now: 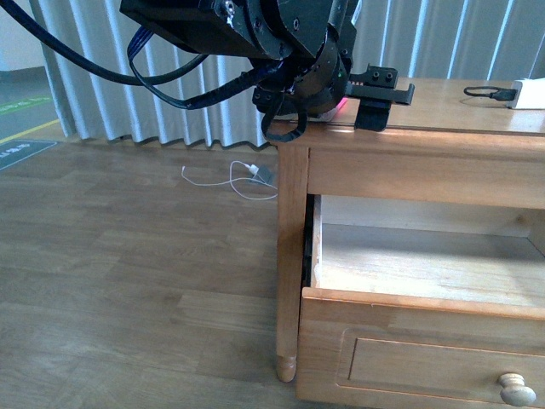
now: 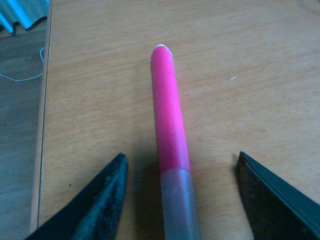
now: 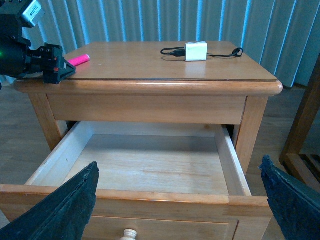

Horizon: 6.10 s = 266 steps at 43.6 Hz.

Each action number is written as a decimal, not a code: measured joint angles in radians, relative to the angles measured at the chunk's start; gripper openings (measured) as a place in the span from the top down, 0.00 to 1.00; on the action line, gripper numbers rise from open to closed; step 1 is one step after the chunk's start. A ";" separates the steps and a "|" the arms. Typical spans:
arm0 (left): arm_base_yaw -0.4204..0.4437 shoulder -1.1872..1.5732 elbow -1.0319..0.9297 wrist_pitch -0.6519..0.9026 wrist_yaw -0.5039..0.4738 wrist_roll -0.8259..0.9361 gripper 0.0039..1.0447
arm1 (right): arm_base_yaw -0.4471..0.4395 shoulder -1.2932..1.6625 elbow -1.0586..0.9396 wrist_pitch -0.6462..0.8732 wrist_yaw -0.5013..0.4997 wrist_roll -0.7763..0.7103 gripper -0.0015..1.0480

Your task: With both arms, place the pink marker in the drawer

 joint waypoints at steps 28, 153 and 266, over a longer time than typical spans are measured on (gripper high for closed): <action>0.024 -0.169 -0.249 0.115 0.103 0.025 0.87 | 0.000 0.000 0.000 0.000 0.000 0.000 0.08; 0.392 -1.689 -1.490 0.041 -0.025 -0.148 0.06 | 0.000 0.000 0.000 0.000 0.000 0.000 0.08; 0.517 -2.211 -1.799 -0.053 0.174 -0.010 0.06 | -0.080 1.295 0.620 -0.253 -0.101 0.042 0.08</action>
